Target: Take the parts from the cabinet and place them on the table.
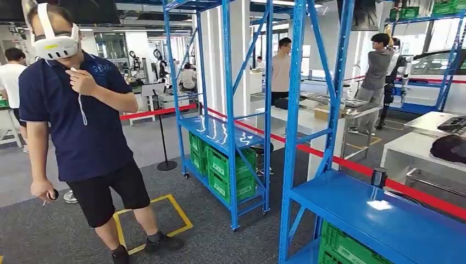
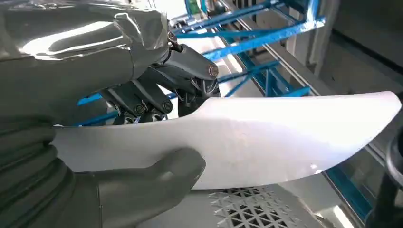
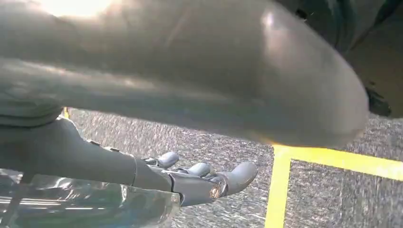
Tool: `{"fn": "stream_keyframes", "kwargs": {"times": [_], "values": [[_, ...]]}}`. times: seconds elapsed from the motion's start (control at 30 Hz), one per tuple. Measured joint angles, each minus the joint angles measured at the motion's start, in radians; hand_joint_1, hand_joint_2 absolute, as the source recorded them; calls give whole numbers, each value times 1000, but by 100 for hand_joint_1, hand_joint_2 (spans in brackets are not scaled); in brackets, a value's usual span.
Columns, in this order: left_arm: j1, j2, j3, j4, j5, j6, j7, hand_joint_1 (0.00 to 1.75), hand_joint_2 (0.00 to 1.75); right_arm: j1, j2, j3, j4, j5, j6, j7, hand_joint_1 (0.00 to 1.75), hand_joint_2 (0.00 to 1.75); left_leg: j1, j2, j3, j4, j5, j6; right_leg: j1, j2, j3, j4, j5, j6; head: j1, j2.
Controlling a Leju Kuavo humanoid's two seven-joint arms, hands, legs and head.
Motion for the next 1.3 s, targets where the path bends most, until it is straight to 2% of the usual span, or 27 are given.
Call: {"fn": "stream_keyframes", "kwargs": {"times": [0.07,0.1,0.13,0.27,0.3,0.33,0.37,0.43,0.47,0.5,0.53,0.6,0.63,0.67,0.7,0.77,0.8,0.83,0.87,0.9,0.97,1.0,1.03,1.07,1.13,1.17,1.3], "values": [[2,-3,-1,0,0,-1,2,175,175,0,3,0,0,0,0,0,0,0,-4,15,86,-175,95,13,5,-24,9,0,-7,2,-2,0],[1,-5,-1,0,0,-2,2,175,175,0,5,0,0,0,0,-1,0,0,-11,46,139,-269,131,25,7,-34,15,-1,-11,3,-2,0],[-1,-6,-1,0,0,-2,2,175,175,1,8,1,2,0,-1,-1,0,0,-26,96,159,-307,112,35,8,-42,19,-2,-14,6,0,0],[-27,-1,3,24,9,-13,-14,175,175,0,11,6,5,1,-3,-2,0,0,-30,49,158,-322,120,43,13,-90,31,-14,-19,21,-2,0],[-27,-2,5,26,9,-19,-16,175,175,0,10,8,5,1,-3,-2,0,0,-10,34,183,-347,135,47,11,-79,28,-7,-27,25,0,0],[-34,-2,6,30,9,-21,-19,175,175,0,10,9,5,2,-4,-2,0,0,-17,23,188,-356,138,49,9,-30,24,13,-39,25,2,0],[-42,-3,5,36,8,-22,-19,175,175,4,7,9,7,1,-5,-2,0,0,-15,11,189,-357,144,57,6,28,-12,89,-73,17,1,0],[-40,-3,4,43,5,-24,-19,175,175,8,2,10,10,1,-7,-1,0,0,-14,-21,188,-357,143,57,3,53,-96,243,-126,16,5,0],[-41,-2,3,47,4,-24,-19,175,175,11,0,10,11,1,-7,-1,0,0,-14,-37,188,-356,143,57,2,53,-129,294,-136,21,6,0],[-40,-2,2,50,4,-24,-19,175,175,13,0,11,11,2,-7,-1,0,0,-13,-54,188,-355,143,56,0,53,-141,300,-128,29,7,0],[-40,-2,1,52,3,-24,-19,175,175,14,0,12,11,2,-7,-1,0,0,-11,-70,189,-353,142,53,-4,53,-129,253,-96,42,7,0],[-41,-2,0,52,3,-26,-19,175,175,12,-2,13,12,2,-7,-1,0,0,-5,-100,188,-339,134,42,-17,69,-51,69,-7,70,8,0],[-41,-2,0,53,3,-26,-20,175,175,13,-1,14,13,2,-7,-1,0,0,-4,-111,182,-326,127,31,-27,110,-27,8,17,78,10,0],[-41,-1,0,55,3,-28,-20,175,175,15,3,15,17,2,-8,-2,0,0,-11,-123,173,-317,122,24,-19,125,-26,11,16,66,13,0],[-41,-2,-1,55,-1,-29,-20,175,175,9,1,15,17,1,-8,-5,0,0,-10,-128,167,-314,123,21,-18,114,-26,17,18,46,8,0],[-40,0,1,55,-1,-30,-21,175,175,1,1,16,17,1,-8,-8,0,0,-5,-145,164,-314,128,15,-12,98,-28,19,18,37,4,0],[-40,1,2,55,-3,-32,-20,175,175,1,2,16,17,-1,-10,-8,0,0,-1,-142,160,-310,123,12,-21,89,-25,16,20,29,6,0],[-39,1,5,52,-8,-33,-19,175,175,0,3,16,17,-9,-16,-7,0,0,-8,-73,150,-288,110,6,-17,83,-23,16,19,24,3,0],[-39,0,8,50,-14,-35,-16,175,175,0,5,16,17,-14,-18,-5,0,0,-8,-34,130,-245,84,3,-13,77,-22,16,17,15,0,0],[-39,-2,10,48,-14,-37,-14,175,175,0,7,15,17,-19,-20,-1,0,0,-5,-11,91,-163,44,1,-9,69,-22,16,15,11,1,0],[-37,-2,10,48,-18,-38,-11,175,175,1,7,14,17,-23,-20,5,0,0,-1,-2,6,2,-17,1,-2,49,-22,16,12,7,0,0],[-36,-2,11,48,-18,-38,-10,175,175,1,8,14,17,-23,-21,5,0,0,-1,-2,-5,22,-13,3,1,44,-22,16,11,7,0,0],[-36,-2,11,48,-18,-38,-10,175,175,0,8,14,17,-24,-21,5,0,0,-2,-2,9,-9,12,7,4,38,-21,16,11,6,-1,0],[-36,-2,12,48,-18,-38,-10,175,175,-1,11,14,17,-26,-21,5,0,0,-4,-2,48,-84,52,16,7,35,-19,16,10,5,0,0],[-36,-3,16,45,-18,-38,-10,175,175,-5,16,14,17,-26,-21,5,0,0,-23,8,152,-272,124,43,7,32,-15,15,9,5,0,0],[-38,-3,19,43,-18,-38,-10,175,175,-5,26,14,17,-26,-21,5,0,0,-31,25,166,-300,103,51,8,30,-17,14,9,6,1,0],[-38,-6,23,38,-18,-38,-10,175,175,-7,29,14,17,-26,-21,5,0,0,-39,14,174,-328,114,62,8,19,-7,-6,14,22,-2,0]]}}
